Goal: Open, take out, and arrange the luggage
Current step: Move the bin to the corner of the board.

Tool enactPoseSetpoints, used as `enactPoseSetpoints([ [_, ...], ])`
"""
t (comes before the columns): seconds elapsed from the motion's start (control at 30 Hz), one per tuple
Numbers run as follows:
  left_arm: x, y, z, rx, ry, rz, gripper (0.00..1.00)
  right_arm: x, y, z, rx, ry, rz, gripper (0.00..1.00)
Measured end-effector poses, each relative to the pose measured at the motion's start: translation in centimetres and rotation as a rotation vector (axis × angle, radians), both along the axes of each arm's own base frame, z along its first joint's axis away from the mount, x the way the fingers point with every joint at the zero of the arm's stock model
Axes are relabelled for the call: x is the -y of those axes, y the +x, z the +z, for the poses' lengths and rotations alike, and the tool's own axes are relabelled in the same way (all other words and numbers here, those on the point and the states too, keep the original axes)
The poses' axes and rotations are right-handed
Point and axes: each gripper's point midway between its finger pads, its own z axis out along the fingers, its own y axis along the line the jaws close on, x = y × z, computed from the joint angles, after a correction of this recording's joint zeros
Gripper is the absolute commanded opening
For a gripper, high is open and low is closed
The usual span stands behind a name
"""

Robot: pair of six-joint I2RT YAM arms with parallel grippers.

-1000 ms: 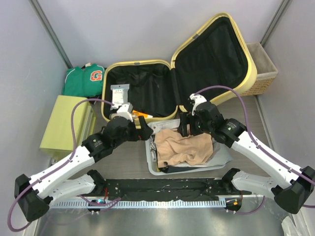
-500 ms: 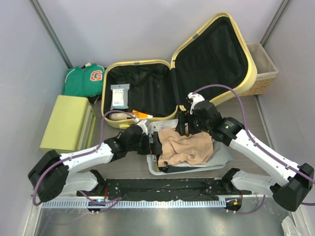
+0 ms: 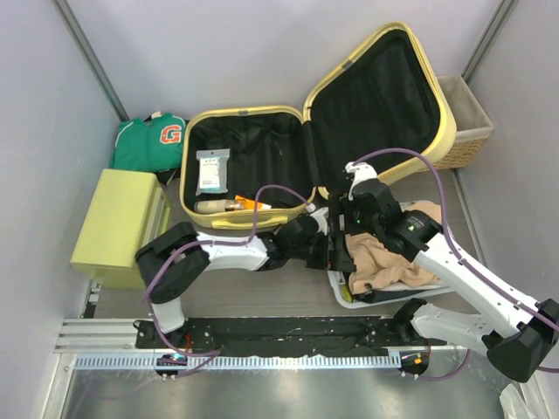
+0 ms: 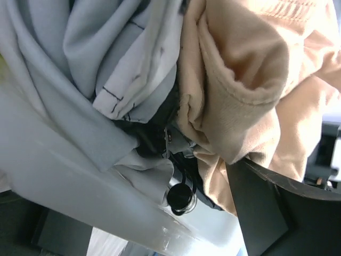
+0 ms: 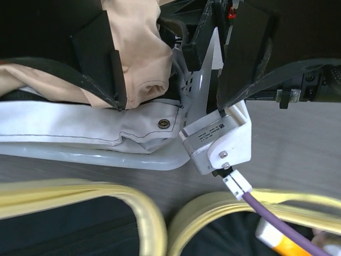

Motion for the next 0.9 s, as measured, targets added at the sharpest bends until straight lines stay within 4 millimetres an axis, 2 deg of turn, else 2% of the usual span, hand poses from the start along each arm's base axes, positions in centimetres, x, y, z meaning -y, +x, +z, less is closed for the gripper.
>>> enactPoseSetpoints([
  [0.1, 2.2, 0.6, 0.2, 0.004, -0.024, -0.018, 0.98, 2.1, 0.4, 0.3, 0.032, -0.057, -0.071, 0.81],
  [0.2, 3.4, 1.2, 0.7, 0.02, -0.045, -0.019, 0.99, 3.3, 0.7, 0.8, 0.064, -0.079, -0.113, 0.82],
  [0.3, 3.5, 1.6, 1.4, 0.054, -0.053, -0.018, 1.0, 3.5, 0.5, 1.6, 0.092, -0.064, -0.121, 0.83],
  [0.4, 2.6, 1.5, 2.2, 0.101, -0.054, -0.003, 1.0, 3.1, 0.2, 2.6, 0.116, -0.023, -0.106, 0.83],
  [0.5, 0.5, 0.9, 4.1, 0.161, -0.062, 0.016, 1.0, 2.5, 0.0, 3.7, 0.145, 0.023, -0.09, 0.83],
  [0.63, -3.7, 0.9, 7.0, 0.282, -0.043, 0.075, 1.0, 2.1, 0.1, 5.0, 0.171, 0.064, -0.089, 0.83],
  [0.8, -9.7, 1.5, 12.7, 0.468, -0.048, 0.174, 1.0, 1.6, 0.0, 6.3, 0.183, 0.095, -0.069, 0.83],
  [0.9, -12.9, 3.1, 16.4, 0.564, -0.016, 0.234, 1.0, 0.8, 0.2, 7.3, 0.185, 0.114, -0.043, 0.83],
])
